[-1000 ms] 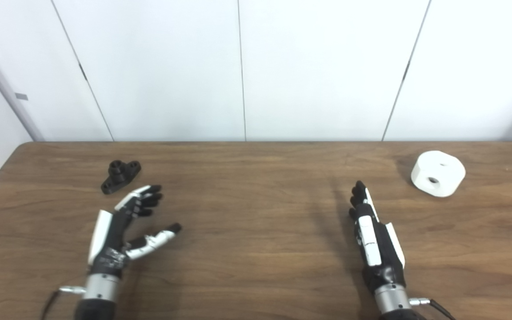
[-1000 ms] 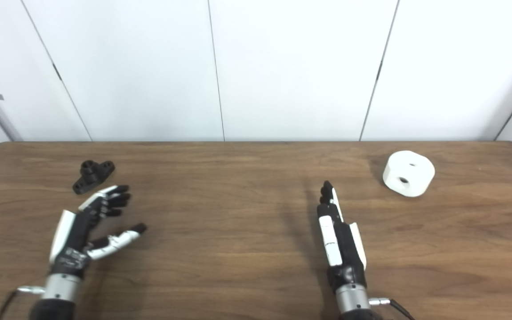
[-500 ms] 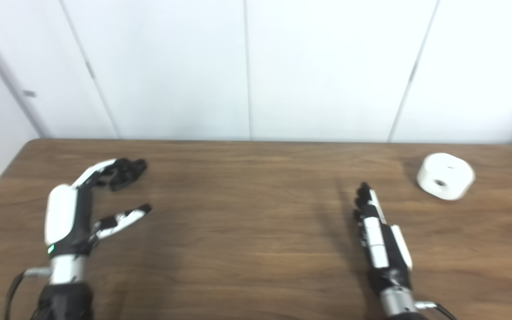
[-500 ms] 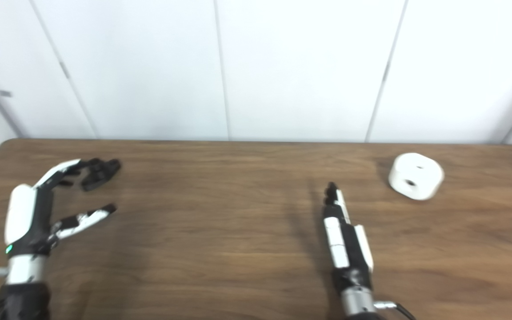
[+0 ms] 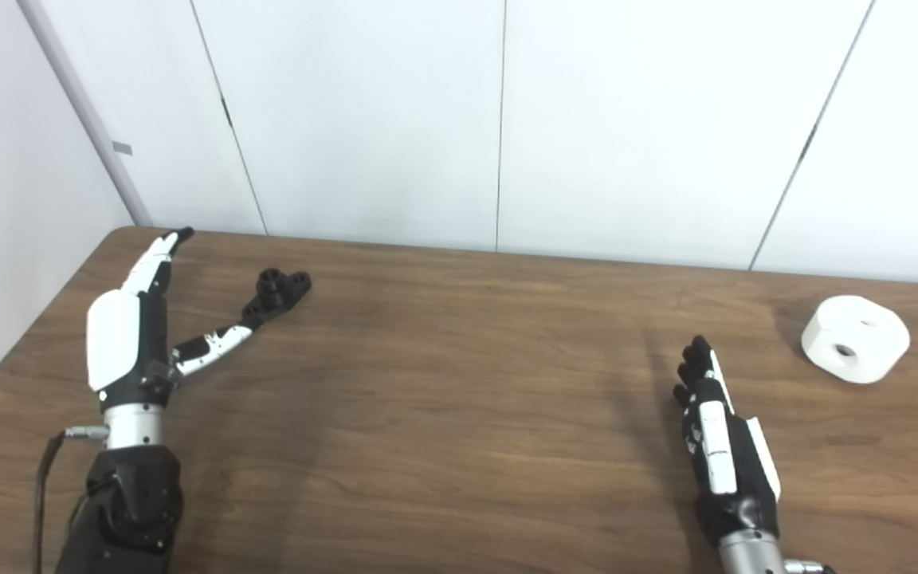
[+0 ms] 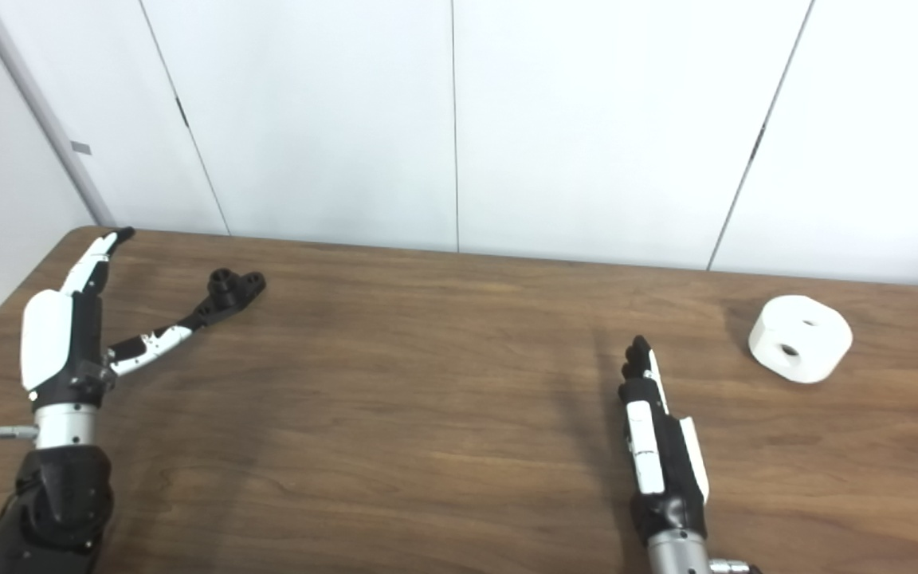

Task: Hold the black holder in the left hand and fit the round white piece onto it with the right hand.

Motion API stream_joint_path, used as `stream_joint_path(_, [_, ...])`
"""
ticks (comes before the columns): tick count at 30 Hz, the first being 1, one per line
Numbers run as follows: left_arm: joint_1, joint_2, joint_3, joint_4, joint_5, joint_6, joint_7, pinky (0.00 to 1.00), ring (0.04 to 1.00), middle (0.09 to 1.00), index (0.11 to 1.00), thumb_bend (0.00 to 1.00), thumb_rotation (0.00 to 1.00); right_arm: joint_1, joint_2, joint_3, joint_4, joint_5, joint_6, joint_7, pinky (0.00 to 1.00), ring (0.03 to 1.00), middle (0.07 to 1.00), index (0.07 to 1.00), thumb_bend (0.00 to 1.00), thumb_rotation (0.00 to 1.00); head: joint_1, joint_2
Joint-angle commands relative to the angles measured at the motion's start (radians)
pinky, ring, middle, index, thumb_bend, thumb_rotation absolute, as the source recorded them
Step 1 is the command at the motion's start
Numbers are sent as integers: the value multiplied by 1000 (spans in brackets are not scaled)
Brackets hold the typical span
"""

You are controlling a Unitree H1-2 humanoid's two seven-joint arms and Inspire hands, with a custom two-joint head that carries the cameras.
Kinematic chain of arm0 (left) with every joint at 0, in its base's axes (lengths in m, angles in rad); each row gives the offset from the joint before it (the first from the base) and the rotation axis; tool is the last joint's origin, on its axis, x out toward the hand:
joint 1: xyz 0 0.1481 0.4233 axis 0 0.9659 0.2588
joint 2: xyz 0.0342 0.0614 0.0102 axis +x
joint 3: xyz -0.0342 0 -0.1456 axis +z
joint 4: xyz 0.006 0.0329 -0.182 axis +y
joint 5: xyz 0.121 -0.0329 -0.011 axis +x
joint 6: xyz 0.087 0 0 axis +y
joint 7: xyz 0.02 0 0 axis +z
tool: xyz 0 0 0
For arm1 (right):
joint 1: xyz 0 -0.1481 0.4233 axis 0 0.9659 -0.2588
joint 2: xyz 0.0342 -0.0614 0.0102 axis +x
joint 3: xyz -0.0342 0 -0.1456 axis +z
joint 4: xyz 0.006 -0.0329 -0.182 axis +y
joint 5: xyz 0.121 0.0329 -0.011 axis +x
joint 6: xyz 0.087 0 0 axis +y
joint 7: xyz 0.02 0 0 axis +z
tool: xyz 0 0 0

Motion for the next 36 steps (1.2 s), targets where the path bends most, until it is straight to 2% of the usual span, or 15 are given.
stream_joint_path(1, [-43, 55, 8, -1, -22, 29, -25, 889, 938, 950, 929, 830, 306, -2, -11, -4, 15, 2, -40, 10, 1000, 1000, 1000, 1000, 489, 979, 8, 1])
stream_joint_path(6, [-55, 90, -32, 20, -20, 87, -88, 913, 960, 965, 948, 890, 358, -2, -22, -5, -1, -1, -15, 13, 1000, 1000, 1000, 1000, 493, 986, 46, -16])
stream_joint_path(10, [-81, 121, -81, 47, -2, 145, -141, 945, 978, 969, 956, 927, 386, -11, -28, -11, 19, 11, -34, 19, 1000, 1000, 1000, 1000, 508, 985, 68, -23])
stream_joint_path(15, [-113, 167, -115, 81, -32, 195, -236, 995, 1000, 978, 950, 988, 440, -17, -35, -16, 26, 33, -35, 29, 1000, 1000, 1000, 1000, 472, 983, 69, -24])
stream_joint_path(20, [-131, 204, -142, 125, -38, 197, -286, 984, 993, 965, 920, 1000, 469, -19, -34, -21, 24, 48, -33, 29, 1000, 1000, 1000, 1000, 470, 980, 80, -25])
stream_joint_path(27, [-151, 221, -167, 169, -66, 169, -306, 969, 986, 952, 892, 1000, 428, -21, -40, -19, 31, 35, -48, 24, 1000, 1000, 1000, 1000, 449, 1000, 95, -30])
stream_joint_path(32, [-169, 229, -177, 194, -100, 141, -330, 987, 996, 960, 900, 1000, 487, -16, -38, -32, 25, 80, -39, 36, 1000, 1000, 1000, 1000, 460, 977, 110, -26])
stream_joint_path(36, [-181, 238, -195, 207, -95, 137, -339, 982, 987, 946, 882, 1000, 440, -12, -44, -35, 18, 84, -42, 39, 1000, 1000, 1000, 1000, 459, 990, 111, -25])
